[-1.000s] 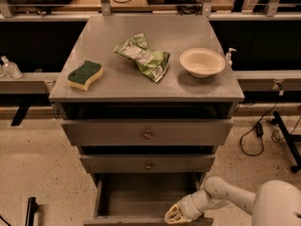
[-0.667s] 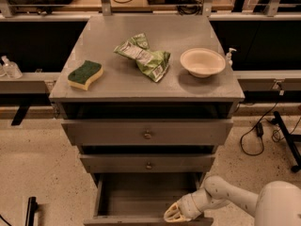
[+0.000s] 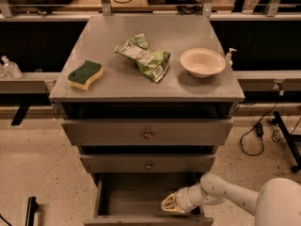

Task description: Open bottom drawer

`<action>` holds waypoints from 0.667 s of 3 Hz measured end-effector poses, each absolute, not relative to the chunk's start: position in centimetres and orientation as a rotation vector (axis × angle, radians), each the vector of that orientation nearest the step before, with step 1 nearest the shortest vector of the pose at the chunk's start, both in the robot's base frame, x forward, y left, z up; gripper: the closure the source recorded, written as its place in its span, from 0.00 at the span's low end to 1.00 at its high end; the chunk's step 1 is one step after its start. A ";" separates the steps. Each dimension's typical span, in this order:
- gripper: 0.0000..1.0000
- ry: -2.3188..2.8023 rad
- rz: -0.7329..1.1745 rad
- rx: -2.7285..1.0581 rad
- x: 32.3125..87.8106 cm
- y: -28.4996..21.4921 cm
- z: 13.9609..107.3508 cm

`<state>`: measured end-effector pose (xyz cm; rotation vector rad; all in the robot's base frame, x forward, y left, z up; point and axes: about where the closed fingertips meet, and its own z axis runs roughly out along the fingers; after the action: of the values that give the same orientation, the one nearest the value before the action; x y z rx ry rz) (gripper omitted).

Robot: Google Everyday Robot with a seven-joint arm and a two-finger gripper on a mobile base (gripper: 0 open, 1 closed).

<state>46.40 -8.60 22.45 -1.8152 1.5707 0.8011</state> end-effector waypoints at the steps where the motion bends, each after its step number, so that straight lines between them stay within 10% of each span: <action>1: 1.00 1.646 0.758 -1.842 48.3 -8.7 19.9; 2: 1.00 1.705 0.760 -1.884 49.1 -9.5 17.2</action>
Offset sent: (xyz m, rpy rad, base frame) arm 0.0370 -0.0138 -0.0726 -0.1703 0.0809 -0.0071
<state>49.09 -9.46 17.15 -1.8839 1.7052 0.7604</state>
